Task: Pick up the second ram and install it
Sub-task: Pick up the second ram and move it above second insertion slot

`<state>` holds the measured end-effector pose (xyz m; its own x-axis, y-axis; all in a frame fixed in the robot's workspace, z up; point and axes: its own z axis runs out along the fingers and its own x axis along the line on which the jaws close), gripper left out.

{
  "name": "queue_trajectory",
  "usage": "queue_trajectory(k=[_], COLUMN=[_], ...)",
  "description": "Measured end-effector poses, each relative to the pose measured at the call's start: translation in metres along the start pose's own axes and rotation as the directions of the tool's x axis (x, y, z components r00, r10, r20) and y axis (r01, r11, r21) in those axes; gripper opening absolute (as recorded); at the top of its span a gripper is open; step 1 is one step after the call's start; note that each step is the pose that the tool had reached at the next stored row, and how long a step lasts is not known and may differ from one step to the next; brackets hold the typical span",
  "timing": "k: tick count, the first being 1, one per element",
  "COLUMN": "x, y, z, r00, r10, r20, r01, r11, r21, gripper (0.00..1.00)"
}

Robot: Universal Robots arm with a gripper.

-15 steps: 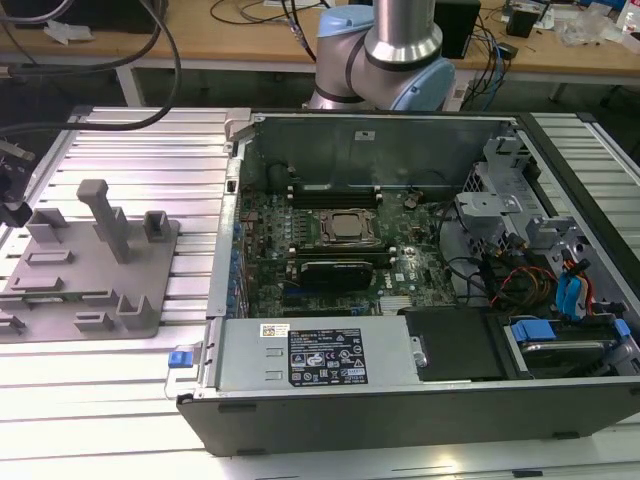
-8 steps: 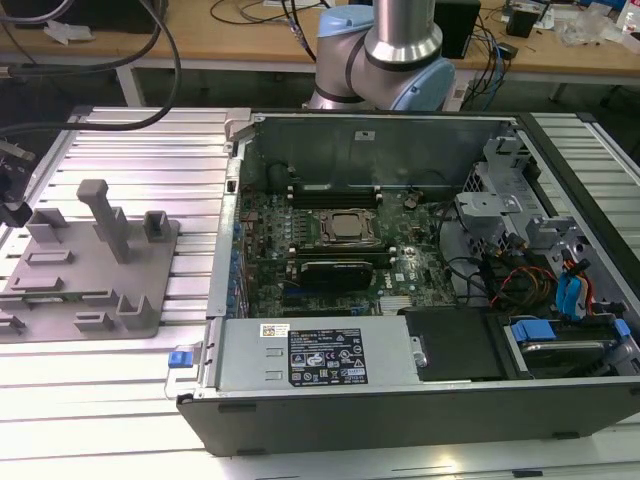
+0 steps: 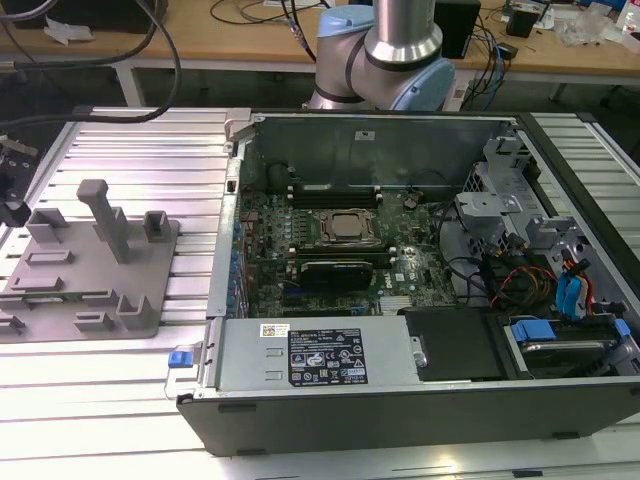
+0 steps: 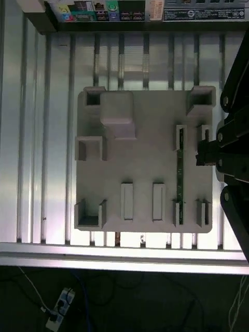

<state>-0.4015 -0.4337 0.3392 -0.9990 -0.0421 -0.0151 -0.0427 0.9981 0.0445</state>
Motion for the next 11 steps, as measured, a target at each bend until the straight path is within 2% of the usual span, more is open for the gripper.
queue_trajectory(k=[1, 3, 5, 7, 9, 10, 11], x=[0.0, 0.0, 0.0, 0.0, 0.0, 0.0, 0.0], y=[-0.0001, 0.0, 0.0, 0.0, 0.0, 0.0, -0.0001], z=[0.0, 0.0, 0.0, 0.0, 0.0, 0.0, 0.0001], r00=[0.9985, 0.9928, 0.9879, 0.9798, 0.9647, 0.9605, 0.9519], r10=[-0.054, -0.12, -0.155, -0.2, -0.263, -0.278, -0.306], r20=[-0.0024, -0.0052, -0.0067, -0.0086, -0.0116, -0.0123, -0.0136], r01=[0.054, 0.119, 0.155, 0.2, 0.263, 0.278, 0.306], r11=[0.9985, 0.9928, 0.9879, 0.9799, 0.9648, 0.9606, 0.952], r21=[-0.0009, -0.0021, -0.0028, -0.0039, -0.0042, -0.0044, -0.0048], gripper=[0.08, 0.08, 0.08, 0.08, 0.08, 0.08, 0.08])
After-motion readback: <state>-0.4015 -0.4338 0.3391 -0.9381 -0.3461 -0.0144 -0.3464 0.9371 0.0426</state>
